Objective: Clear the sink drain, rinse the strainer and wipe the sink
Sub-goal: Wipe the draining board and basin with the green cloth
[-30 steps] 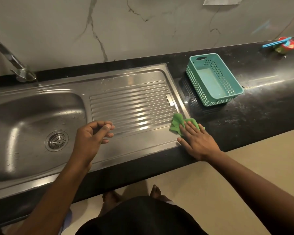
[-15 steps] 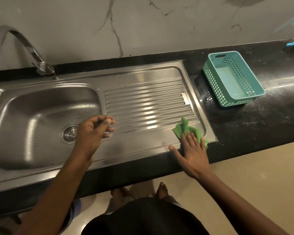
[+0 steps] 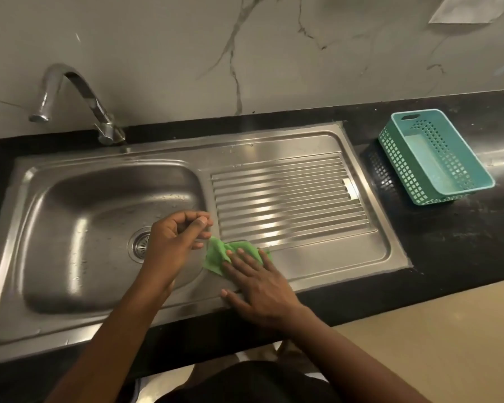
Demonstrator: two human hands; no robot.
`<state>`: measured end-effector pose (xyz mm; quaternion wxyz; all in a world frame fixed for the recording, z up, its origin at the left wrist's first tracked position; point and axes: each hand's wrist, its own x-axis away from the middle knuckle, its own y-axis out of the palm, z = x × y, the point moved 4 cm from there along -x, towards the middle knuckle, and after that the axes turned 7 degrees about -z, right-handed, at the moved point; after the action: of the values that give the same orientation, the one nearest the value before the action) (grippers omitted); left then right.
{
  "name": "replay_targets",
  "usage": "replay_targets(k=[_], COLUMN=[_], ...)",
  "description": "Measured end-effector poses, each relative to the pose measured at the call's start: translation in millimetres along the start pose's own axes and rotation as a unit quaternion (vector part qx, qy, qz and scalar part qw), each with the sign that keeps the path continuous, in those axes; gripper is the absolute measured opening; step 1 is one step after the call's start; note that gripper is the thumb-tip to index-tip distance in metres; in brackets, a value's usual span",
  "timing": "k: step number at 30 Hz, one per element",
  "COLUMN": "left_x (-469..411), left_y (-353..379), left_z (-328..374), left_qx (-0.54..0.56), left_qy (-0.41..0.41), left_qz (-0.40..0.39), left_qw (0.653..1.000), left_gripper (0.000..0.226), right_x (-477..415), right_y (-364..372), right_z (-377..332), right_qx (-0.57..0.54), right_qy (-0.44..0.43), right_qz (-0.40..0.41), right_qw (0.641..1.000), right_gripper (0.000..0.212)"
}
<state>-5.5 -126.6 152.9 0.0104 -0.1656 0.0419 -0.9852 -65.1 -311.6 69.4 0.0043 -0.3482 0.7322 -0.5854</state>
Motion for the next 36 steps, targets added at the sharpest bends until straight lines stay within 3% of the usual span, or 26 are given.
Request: replay_targets(k=[3, 10, 15, 17, 21, 25, 31, 36], left_x=[-6, -6, -3, -4, -11, -19, -29, -30], left_y=[-5, -12, -19, -21, -18, -18, -18, -17], left_z=[-2, -5, -8, -8, -7, 0, 0, -1], left_qx=[-0.004, 0.012, 0.019, 0.017, 0.017, 0.013, 0.007, 0.010], left_qy=[-0.009, -0.028, -0.044, -0.048, -0.048, -0.031, -0.030, -0.034], left_qz=[-0.010, -0.001, 0.034, 0.044, 0.056, 0.066, 0.060, 0.050], left_qw=[1.000, 1.000, 0.998, 0.998, 0.997, 0.997, 0.998, 0.998], left_gripper=[0.013, 0.014, 0.014, 0.015, 0.016, 0.016, 0.015, 0.015], right_x=[1, 17, -29, -48, -76, -95, -61, -18], right_y=[-11, -47, -61, -54, -26, -15, -29, -49], right_z=[41, 200, 198, 154, 43, -20, 50, 153], right_qx=[0.020, -0.076, -0.158, -0.135, -0.121, -0.099, 0.074, 0.043], right_qy=[0.050, 0.302, 0.404, 0.363, 0.190, 0.104, -0.072, 0.072], right_qz=[0.011, 0.055, 0.121, 0.128, 0.107, 0.072, 0.013, 0.011], right_qw=[0.999, 0.949, 0.893, 0.913, 0.968, 0.987, 0.995, 0.996], right_gripper=[0.070, 0.079, 0.105, 0.105, 0.100, 0.099, 0.075, 0.076])
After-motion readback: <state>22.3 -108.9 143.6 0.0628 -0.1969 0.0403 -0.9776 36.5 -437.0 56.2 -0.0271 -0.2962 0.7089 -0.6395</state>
